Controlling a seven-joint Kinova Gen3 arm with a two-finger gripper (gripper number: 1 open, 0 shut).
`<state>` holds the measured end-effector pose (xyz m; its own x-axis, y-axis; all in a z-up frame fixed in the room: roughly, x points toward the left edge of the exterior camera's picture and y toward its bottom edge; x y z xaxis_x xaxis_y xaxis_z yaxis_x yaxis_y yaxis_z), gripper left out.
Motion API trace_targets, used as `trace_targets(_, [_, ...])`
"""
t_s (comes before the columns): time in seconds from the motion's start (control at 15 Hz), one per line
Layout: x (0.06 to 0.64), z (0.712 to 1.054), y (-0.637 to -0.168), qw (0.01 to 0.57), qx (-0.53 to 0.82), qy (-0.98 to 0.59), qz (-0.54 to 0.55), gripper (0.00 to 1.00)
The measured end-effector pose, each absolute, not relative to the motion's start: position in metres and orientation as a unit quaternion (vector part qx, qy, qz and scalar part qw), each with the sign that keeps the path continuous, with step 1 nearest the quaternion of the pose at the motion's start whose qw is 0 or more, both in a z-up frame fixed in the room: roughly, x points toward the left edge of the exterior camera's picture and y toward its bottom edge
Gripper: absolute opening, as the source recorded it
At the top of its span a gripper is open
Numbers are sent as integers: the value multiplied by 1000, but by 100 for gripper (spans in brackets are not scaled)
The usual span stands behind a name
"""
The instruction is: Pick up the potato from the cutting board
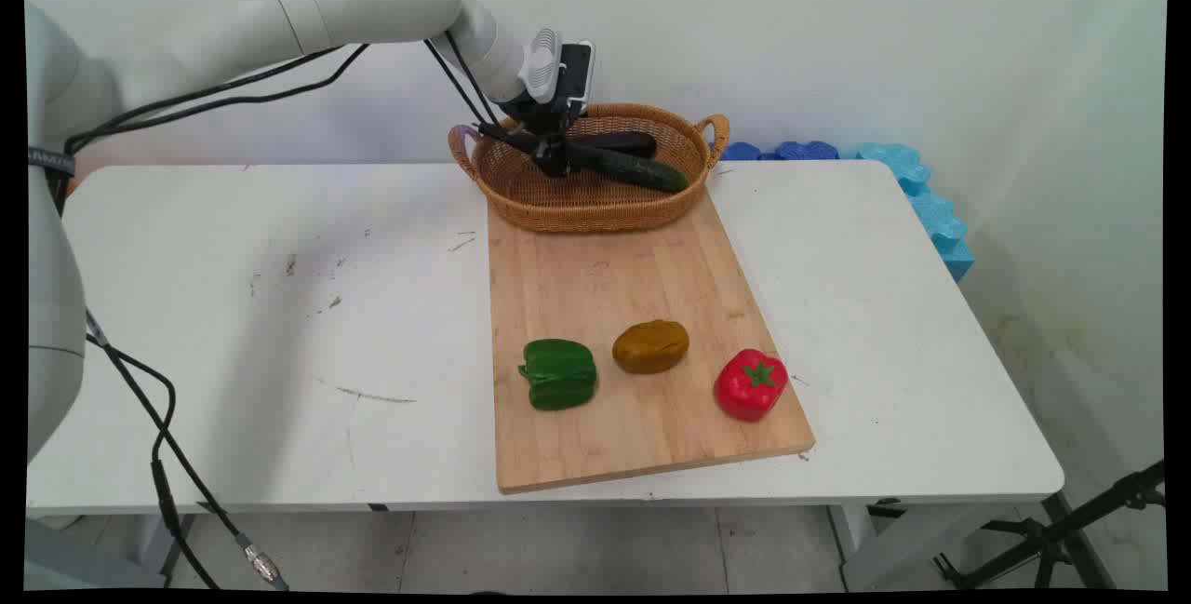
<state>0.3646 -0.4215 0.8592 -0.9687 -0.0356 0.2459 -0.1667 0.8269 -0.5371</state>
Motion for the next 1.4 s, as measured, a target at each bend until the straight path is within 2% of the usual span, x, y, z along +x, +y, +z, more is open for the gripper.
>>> trace_targets(0.73, [350, 882, -384, 139, 73, -946, 285, 100])
trace_targets(1.4, [310, 923, -302, 198, 135, -939, 246, 100])
